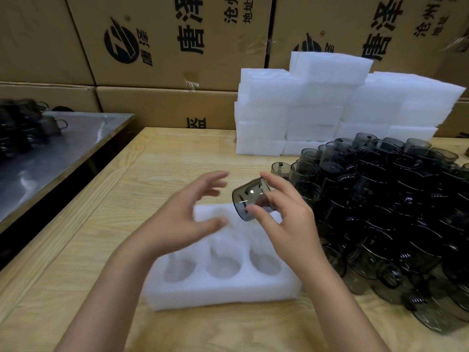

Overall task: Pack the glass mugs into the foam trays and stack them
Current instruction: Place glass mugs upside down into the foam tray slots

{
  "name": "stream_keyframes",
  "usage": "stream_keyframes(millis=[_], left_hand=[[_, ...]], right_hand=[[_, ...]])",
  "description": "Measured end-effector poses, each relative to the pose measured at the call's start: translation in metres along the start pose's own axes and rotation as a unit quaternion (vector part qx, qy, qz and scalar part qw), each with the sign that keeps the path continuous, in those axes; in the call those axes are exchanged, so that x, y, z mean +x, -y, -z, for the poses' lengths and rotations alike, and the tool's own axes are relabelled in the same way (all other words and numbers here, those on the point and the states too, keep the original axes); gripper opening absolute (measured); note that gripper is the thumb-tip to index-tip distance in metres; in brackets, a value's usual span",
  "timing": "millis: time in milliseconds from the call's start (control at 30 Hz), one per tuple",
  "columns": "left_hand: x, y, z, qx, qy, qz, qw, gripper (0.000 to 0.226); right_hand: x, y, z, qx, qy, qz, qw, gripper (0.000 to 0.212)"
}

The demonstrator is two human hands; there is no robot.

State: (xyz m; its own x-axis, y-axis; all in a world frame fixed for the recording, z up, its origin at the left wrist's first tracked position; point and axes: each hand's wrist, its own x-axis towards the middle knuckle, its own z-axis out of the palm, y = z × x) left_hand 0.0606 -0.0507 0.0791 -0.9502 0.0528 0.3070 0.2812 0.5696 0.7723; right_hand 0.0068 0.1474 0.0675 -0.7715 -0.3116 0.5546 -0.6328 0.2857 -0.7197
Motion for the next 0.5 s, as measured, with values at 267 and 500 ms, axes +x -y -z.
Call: stream_keyframes(millis=[267,500], left_hand=[[0.034,-0.014,-0.041,0.071,-0.023,-0.059,0.995,0.061],[0.028,-0.010,-0.040,-0.212,0.026,0.004,0.977,0.066]], right_hand=[[-0.008,-0.003,-0.001,0.017,-0.029,-0.008,0.999,0.016],[-0.005,-0.006,0.010,0.250,0.036,-0.094,0.963,0.048]])
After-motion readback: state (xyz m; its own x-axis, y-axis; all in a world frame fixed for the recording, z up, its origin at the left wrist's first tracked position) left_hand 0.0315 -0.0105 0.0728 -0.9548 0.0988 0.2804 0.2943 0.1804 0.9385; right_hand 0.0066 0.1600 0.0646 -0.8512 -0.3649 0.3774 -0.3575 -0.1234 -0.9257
